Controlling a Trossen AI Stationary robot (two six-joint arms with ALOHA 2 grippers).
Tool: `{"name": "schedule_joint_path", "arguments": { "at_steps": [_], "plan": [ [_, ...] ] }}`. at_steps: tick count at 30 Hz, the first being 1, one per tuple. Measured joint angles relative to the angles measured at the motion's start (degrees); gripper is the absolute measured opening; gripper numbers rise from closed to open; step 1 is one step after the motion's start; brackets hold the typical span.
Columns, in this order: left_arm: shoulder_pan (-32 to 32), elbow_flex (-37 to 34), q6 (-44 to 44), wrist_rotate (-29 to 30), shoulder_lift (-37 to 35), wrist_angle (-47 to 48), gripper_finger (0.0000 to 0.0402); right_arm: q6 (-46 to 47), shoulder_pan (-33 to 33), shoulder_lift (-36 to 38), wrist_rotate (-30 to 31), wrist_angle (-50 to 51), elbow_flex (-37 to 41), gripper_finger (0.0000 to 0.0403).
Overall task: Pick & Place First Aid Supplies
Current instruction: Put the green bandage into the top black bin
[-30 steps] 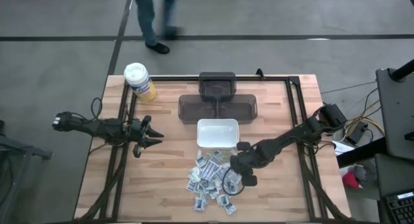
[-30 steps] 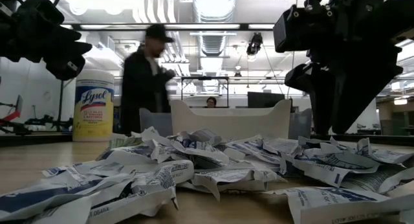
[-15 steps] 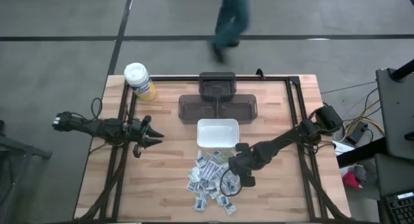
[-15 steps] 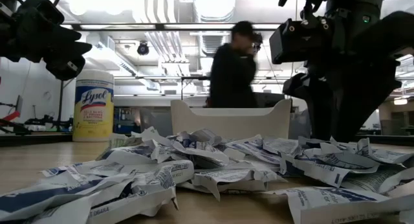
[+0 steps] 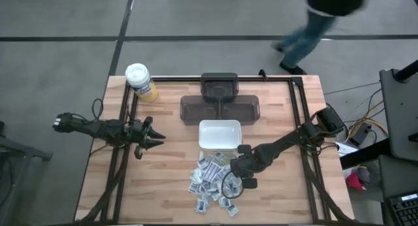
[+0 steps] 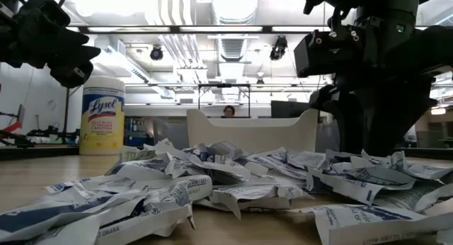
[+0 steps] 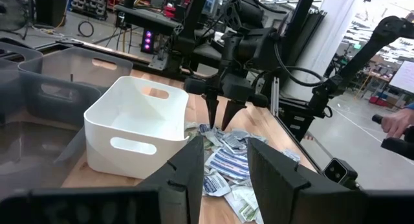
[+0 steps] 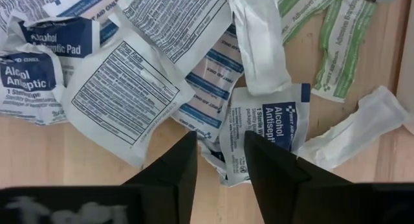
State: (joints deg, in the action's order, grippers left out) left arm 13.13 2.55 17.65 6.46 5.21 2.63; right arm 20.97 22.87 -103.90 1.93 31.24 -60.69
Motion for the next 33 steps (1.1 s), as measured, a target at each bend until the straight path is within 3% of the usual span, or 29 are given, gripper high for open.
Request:
{"name": "schedule_joint_path", "arguments": {
  "at_steps": [33],
  "plan": [
    [0.02,0.0,-0.11,0.02,0.0,0.0,0.0115,1.62,-0.02,0.22,-0.91,2.87,-0.95,0.0047]
  ]
}}
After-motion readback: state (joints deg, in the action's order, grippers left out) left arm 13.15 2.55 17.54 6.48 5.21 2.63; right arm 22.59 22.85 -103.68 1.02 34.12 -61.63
